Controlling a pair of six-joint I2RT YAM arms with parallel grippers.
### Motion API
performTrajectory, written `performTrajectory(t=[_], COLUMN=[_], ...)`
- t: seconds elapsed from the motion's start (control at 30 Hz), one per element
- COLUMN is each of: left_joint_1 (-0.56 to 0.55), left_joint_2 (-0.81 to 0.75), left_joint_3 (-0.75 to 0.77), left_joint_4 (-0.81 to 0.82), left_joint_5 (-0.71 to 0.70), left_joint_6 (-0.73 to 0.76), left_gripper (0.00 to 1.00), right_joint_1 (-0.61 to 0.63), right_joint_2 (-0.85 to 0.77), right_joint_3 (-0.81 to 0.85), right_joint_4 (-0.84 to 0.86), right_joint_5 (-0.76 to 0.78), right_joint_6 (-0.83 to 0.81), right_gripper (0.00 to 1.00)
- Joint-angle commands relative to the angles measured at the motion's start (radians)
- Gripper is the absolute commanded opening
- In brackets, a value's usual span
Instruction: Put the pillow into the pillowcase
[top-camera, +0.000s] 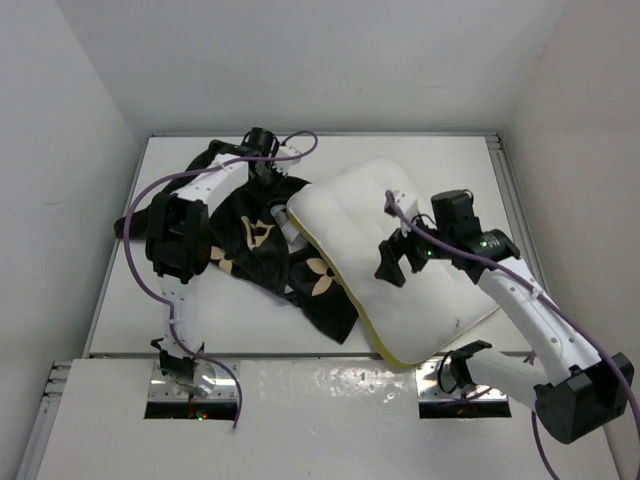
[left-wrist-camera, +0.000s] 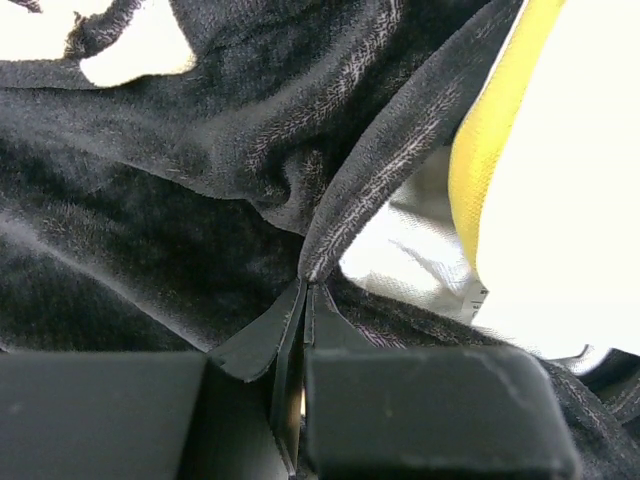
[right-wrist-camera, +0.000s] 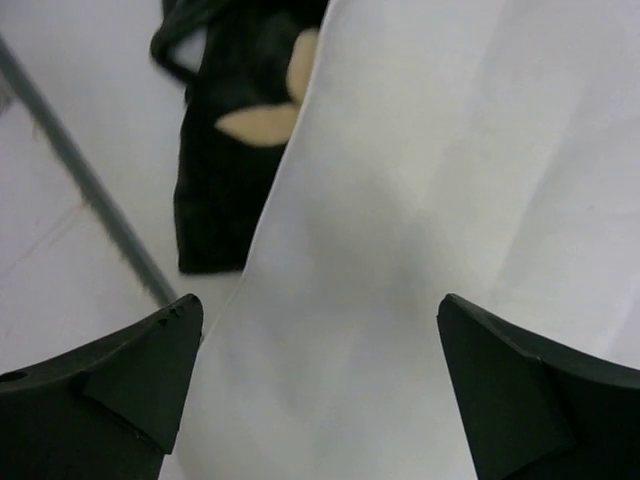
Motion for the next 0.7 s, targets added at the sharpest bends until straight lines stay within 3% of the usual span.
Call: performTrajectory(t=[0.0, 0.1, 0.17, 0.27, 0.47, 0.67], left_joint_1=[0.004, 0.003, 0.004, 0.003, 0.004, 0.007], left_joint_2=[-0.023, -0.025, -0.029, -0.051, -0.080, -0.080], left_joint_3=[0.038, 0.048, 0.052, 0.045, 0.032, 0.015], left_joint_4=[0.014, 0.006, -0.001, -0.003, -0.003, -0.003], left_joint_5=[0.033, 0.039, 0.042, 0.044, 0.039, 0.056], left_joint_6=[-0.007, -0.009, -0.011, -0.008, 0.000, -0.007], left_gripper=[0.00, 0.00, 0.00, 0.00, 0.00, 0.00], right_joint_1=[-0.017, 0.058, 0.114, 0.207, 0.266, 0.302], right_joint_2=[0.065, 0.215, 0.370, 0.548, 0.789, 0.898], right_joint_3=[0.041, 0.189, 0.323, 0.464, 0.586, 0.531], right_joint_4=[0.319, 0.324, 0.295, 0.321, 0.459, 0.579], right_joint_5=[0.013, 0.169, 0.375, 0.525, 0.547, 0.610], right_joint_6=[0.199, 0.245, 0.256, 0.244, 0.287, 0.310], right_gripper=[0.98, 0.92, 0.91, 0.91, 0.94, 0.94])
